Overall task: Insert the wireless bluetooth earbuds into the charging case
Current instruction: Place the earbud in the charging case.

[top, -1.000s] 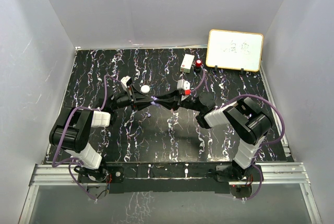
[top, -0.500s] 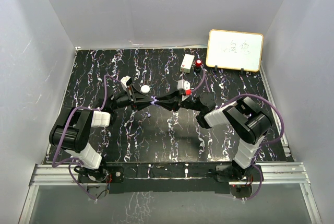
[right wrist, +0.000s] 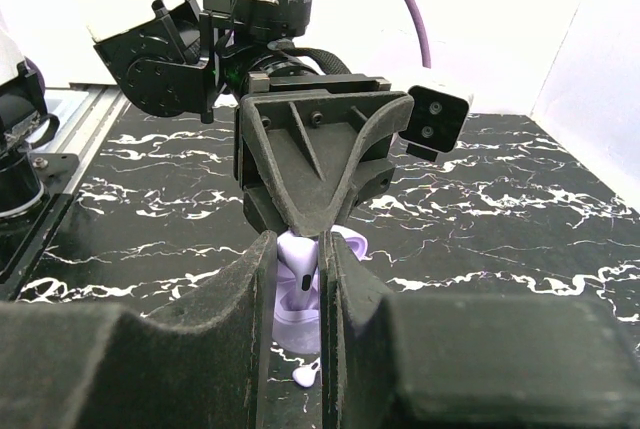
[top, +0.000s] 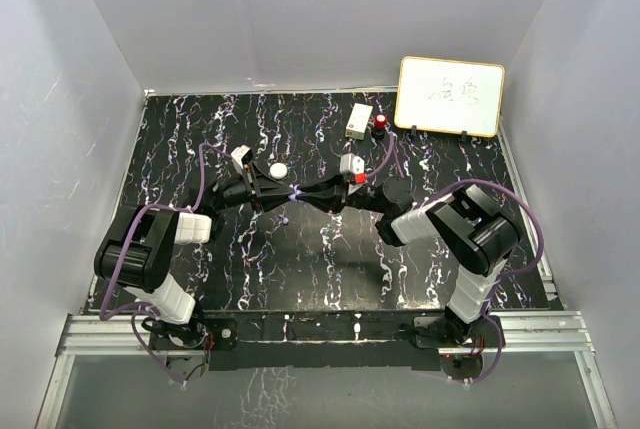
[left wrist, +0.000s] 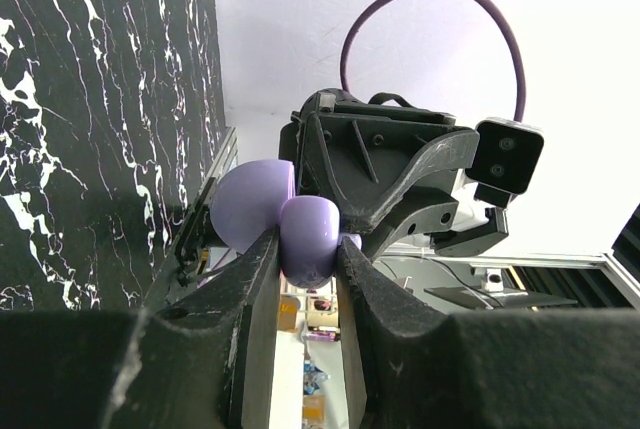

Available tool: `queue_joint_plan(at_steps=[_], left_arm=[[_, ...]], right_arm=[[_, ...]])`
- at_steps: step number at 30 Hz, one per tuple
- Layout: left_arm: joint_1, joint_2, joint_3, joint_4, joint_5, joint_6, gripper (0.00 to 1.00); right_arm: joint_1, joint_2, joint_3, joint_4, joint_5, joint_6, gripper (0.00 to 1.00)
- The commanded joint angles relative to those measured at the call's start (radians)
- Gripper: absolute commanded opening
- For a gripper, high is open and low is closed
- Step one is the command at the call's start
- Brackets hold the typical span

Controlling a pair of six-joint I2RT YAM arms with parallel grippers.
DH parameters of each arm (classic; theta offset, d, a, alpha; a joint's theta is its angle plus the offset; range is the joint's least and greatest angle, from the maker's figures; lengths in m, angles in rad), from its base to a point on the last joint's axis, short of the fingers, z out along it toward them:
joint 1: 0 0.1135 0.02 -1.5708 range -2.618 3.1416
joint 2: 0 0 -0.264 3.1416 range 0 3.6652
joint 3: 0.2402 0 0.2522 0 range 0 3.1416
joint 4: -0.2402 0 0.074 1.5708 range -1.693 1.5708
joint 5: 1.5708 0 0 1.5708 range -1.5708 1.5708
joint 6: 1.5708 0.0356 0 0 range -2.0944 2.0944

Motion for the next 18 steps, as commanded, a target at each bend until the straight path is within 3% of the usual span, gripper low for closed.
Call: queue_joint_plan(at_steps=[1, 18], left_arm=[[-0.006, -0.019, -0.006, 0.032, 0.01, 0.015, 0.0], [-0.006, -0.039, -0.016, -0.051, 0.026, 0.072, 0.0]], right_arm=[[0.007, -0.007, 0.027, 0.046, 0.001, -0.053, 0.0], [-0.021, -0.079, 0.07, -0.079, -0.032, -0.107, 0.0]])
